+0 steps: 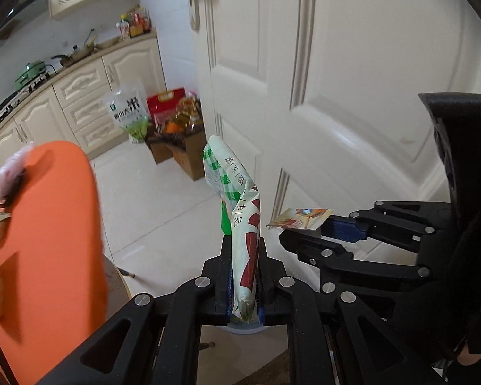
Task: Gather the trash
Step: 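Carry both items to the wastebasket and open both tools to drop them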
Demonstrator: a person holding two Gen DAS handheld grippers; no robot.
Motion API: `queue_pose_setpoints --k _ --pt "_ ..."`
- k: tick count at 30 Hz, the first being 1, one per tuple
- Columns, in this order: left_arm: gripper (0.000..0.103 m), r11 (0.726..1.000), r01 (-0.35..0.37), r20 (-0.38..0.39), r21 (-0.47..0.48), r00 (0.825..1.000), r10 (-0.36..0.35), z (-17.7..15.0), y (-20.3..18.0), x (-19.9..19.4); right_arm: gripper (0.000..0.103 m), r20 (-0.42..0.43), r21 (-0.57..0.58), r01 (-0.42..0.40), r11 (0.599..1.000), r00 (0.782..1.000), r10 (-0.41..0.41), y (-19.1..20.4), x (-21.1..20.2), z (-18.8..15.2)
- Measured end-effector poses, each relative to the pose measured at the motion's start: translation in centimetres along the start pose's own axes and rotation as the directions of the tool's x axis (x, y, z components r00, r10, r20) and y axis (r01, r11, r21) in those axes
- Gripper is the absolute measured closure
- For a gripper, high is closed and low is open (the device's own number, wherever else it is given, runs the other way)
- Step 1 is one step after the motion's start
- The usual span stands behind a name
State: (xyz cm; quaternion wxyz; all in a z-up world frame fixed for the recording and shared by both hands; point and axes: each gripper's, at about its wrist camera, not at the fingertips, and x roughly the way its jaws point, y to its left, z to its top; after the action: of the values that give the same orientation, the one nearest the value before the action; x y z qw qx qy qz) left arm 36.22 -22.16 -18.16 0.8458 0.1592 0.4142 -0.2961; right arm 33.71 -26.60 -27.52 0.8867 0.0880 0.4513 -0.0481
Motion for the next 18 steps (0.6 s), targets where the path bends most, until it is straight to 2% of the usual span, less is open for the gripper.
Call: queue_pose_setpoints --k 8,11,13,15,18 --pt "0.09 1.0 -0.014 -0.105 0.008 0.994 0.015 2.9 -1.2 7.3 0.083 -0.085 0.073 -0.011 0.997 0.996 0.018 -3.6 5.6 -1.9" --pt "0.077 0.998 -0.064 -0.11 0.027 0.992 0.067 3.8 -1.9 8.4 0.083 -0.109 0.086 -0.014 0.996 0.994 0.024 -4.2 7.0 -2.3" --pt "0.062 0.994 -0.101 -0.099 0.042 0.989 0.105 4.0 -2.3 9.3 0.083 -0.121 0.106 -0.028 0.994 0.992 0.041 -4.7 8.0 -2.5" --pt "0.053 0.989 -0.141 -0.087 0.051 0.986 0.145 4.3 -2.8 9.7 0.082 -0.127 0.116 -0.029 0.993 0.991 0.043 -5.0 8.5 -2.7" --pt "0.05 0.988 -0.147 -0.095 0.037 0.984 0.15 4.1 -3.3 10.1 0.08 -0.135 0.143 -0.049 0.989 0.988 0.069 -5.2 9.3 -2.8"
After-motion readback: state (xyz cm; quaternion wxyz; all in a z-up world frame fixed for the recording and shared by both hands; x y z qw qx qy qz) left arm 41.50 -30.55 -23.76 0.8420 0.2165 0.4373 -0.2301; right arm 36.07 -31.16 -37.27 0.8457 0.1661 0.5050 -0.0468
